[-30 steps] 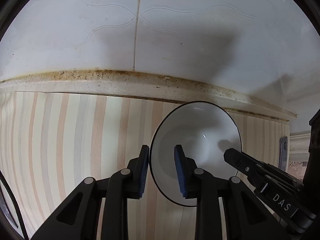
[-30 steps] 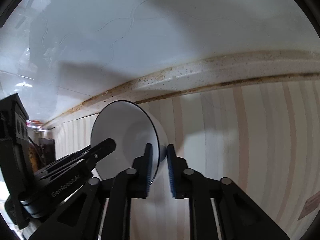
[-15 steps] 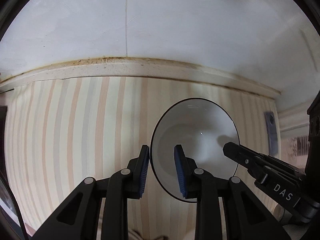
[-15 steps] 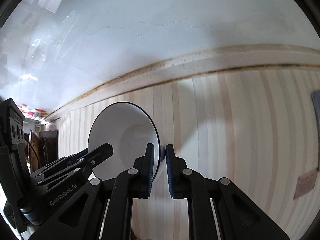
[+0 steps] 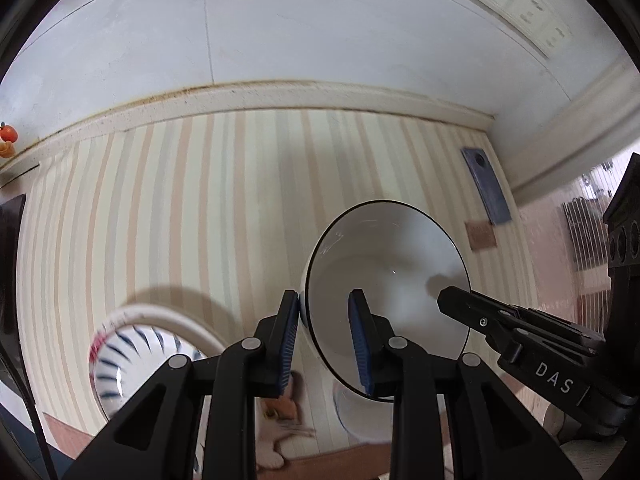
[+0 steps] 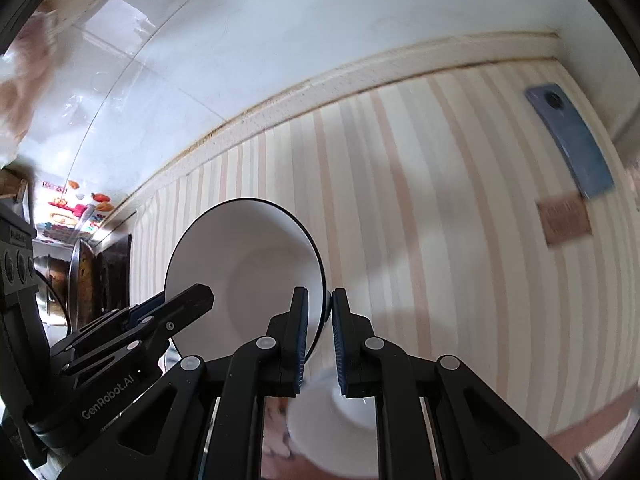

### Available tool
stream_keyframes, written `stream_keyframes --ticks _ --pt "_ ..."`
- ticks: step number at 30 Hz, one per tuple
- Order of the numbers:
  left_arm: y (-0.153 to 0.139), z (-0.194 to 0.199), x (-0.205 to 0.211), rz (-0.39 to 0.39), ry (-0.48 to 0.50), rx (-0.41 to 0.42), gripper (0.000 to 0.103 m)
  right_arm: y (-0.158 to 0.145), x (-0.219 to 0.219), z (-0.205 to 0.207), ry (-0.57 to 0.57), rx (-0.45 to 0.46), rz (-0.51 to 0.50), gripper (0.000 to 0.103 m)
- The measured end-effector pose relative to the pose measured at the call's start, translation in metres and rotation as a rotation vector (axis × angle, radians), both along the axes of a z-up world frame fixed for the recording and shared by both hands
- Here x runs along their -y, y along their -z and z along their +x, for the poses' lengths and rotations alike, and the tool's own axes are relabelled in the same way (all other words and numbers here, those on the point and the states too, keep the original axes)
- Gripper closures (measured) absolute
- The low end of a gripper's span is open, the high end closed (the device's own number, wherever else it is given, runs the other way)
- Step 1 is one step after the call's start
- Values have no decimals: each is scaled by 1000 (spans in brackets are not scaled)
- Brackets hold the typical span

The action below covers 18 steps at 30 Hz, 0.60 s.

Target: Organize plates and bowls

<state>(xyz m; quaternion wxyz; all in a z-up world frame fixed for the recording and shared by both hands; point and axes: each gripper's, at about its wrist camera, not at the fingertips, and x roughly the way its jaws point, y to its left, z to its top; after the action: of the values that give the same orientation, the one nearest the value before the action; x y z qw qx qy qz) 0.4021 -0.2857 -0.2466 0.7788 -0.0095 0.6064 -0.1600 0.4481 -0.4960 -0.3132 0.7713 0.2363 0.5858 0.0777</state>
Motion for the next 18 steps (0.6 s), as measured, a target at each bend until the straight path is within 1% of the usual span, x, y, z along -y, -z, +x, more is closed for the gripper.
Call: stream_keyframes --ticks 4,9,13,18 --pt "0 -24 8 0 35 -3 80 -7 7 -40 20 2 -10 90" --pt "3 -44 18 5 63 -10 80 -9 20 -77 58 -1 -5 89" --pt "9 -55 23 15 86 -23 80 -4 27 -98 75 -13 -5 90" --pt "22 -64 26 29 109 -47 80 7 31 -113 84 -32 -2 90"
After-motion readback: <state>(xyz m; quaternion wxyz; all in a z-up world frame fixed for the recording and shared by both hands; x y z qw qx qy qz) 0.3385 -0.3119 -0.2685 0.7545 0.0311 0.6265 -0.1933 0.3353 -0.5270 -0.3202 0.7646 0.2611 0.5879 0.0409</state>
